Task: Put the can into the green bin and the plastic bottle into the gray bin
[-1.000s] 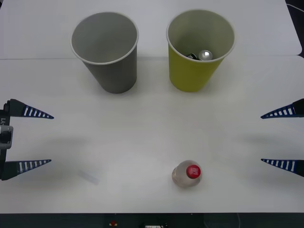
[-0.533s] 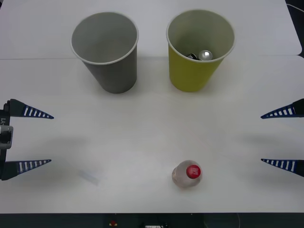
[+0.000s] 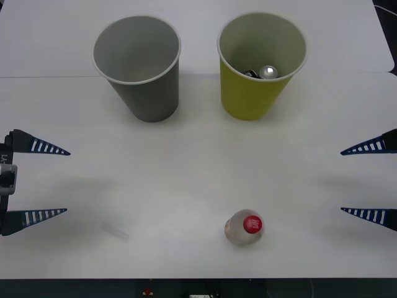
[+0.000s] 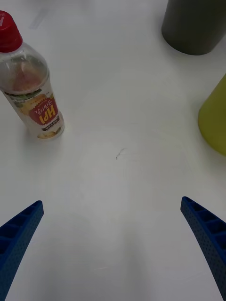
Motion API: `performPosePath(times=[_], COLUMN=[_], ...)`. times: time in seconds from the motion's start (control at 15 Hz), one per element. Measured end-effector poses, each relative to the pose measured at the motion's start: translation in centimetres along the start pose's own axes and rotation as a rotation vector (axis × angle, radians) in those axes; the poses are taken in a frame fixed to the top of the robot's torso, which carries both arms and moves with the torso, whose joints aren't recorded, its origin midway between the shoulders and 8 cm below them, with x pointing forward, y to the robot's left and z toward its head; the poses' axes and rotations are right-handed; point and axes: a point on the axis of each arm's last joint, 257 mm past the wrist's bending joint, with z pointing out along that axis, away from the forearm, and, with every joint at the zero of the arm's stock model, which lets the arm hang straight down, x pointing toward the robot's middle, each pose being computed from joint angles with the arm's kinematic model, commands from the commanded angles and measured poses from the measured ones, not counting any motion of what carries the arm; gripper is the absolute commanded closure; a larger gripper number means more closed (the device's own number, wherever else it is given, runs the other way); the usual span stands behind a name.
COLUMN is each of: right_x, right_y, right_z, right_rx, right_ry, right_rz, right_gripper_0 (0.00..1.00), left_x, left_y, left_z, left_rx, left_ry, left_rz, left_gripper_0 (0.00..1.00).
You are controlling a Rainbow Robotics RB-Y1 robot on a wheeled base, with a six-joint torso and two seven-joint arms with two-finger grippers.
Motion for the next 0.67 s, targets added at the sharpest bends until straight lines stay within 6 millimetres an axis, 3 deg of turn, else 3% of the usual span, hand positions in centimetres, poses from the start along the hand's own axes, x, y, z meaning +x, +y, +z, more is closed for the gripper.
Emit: performPosePath(times=[0.67], right_x=[0.44], right_y=[-0.11], right_z=[0.61], right_rx=[0.027], right_ry=[-0.016], right_rz=[0.019], right_gripper_0=[0.00], left_x=[0.00], left_y=[0.00], left_z=[0.00], left_rx=[0.000], left_ry=[0.000], left_rz=[0.000], left_gripper_0=[0.00])
